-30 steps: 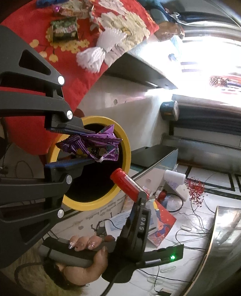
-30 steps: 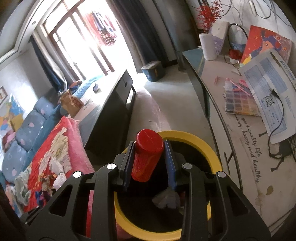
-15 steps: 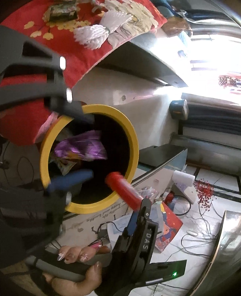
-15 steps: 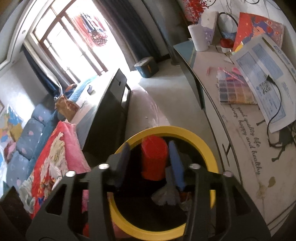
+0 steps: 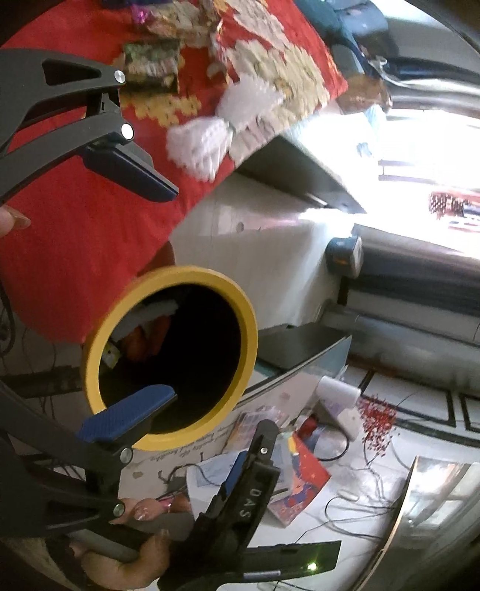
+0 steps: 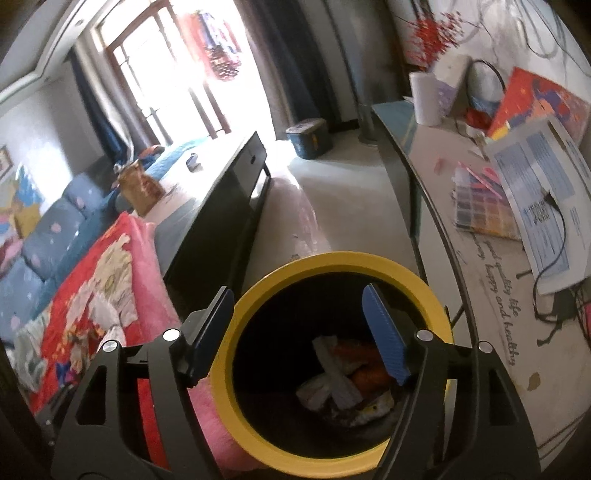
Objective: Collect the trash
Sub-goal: 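Move both tools back toward the bedspread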
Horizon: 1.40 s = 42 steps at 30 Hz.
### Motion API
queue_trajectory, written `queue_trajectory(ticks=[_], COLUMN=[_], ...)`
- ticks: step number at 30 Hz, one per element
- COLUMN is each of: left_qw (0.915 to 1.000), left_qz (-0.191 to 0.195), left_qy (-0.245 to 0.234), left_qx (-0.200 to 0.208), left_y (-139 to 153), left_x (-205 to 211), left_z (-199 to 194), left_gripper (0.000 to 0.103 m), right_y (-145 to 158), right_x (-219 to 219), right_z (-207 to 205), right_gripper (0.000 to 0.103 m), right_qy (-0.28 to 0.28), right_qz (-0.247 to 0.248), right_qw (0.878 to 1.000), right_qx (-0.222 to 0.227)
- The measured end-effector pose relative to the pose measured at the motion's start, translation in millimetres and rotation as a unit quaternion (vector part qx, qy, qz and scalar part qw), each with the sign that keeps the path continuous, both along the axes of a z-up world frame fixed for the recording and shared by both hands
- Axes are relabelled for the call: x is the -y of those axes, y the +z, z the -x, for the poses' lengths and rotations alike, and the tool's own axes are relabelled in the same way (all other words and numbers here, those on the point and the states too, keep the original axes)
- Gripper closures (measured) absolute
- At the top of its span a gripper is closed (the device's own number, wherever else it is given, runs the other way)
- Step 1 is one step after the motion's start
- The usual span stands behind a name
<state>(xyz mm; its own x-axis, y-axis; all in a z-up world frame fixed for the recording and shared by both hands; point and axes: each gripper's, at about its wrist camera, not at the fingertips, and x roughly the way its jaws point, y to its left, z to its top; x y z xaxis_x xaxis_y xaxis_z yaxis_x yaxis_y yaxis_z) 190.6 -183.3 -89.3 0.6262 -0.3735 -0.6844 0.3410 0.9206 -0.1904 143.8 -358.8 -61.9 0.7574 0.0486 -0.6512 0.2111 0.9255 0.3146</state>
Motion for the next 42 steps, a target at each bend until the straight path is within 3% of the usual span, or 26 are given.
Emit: queue_trajectory(ticks=[22,42], left_qw=[0.9948,0.9797], left_qz=[0.012,0.014], left_qy=[0.09,0.184], left_qx=[0.048,0.077], left_y=[33,49], left_x=[-76,-151], left_z=[20,38], left_gripper=[0.007,0.007], right_y=[26,32], right_x=[-88,-156], right_z=[10,25], right_gripper=[0.037,0.037], right_qy=[0.12,0.204], right_qz=[0.042,0.053], right_qw=[0.992,0.977], right_qx=[0.027,0.038])
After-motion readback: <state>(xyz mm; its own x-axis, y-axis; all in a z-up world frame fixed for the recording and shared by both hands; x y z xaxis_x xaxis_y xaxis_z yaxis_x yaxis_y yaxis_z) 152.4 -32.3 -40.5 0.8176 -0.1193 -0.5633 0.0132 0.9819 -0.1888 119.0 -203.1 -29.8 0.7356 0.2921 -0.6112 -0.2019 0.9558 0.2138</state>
